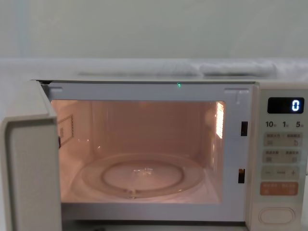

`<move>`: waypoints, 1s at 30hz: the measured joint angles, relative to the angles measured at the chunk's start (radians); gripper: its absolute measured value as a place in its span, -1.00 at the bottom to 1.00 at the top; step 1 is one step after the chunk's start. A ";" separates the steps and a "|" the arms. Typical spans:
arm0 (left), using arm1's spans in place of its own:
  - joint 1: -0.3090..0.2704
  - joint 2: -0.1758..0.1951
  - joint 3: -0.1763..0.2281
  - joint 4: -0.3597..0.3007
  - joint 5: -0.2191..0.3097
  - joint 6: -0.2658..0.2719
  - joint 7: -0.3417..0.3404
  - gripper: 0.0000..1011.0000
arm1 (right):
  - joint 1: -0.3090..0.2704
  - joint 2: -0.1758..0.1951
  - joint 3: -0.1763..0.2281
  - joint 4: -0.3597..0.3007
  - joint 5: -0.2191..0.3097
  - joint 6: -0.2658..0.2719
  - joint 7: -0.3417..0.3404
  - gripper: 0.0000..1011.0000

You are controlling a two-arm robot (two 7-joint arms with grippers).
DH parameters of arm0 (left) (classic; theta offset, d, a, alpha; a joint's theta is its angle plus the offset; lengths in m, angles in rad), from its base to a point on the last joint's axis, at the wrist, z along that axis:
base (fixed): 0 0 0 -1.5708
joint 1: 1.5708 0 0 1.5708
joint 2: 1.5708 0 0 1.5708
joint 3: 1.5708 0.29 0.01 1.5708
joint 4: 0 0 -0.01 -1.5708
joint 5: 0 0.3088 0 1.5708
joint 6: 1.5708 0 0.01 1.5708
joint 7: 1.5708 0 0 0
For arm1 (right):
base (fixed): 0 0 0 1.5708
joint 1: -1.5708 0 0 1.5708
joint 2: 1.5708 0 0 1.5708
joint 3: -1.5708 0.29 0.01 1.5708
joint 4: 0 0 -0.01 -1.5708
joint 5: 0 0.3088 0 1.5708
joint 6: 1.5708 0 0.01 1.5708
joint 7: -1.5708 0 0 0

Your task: Press the button to open the microwave door with one hand; close the microwave door with the other hand.

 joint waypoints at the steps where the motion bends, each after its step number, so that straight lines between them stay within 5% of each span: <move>1: 0.000 0.003 0.002 0.000 -0.001 0.000 -0.002 -1.00 | 0.000 0.000 0.000 0.000 0.000 0.000 0.000 0.98; 30: -0.059 0.113 0.109 -0.022 -0.073 -0.032 -0.088 -1.00 | 0.000 0.000 0.000 0.000 0.000 0.000 0.000 0.98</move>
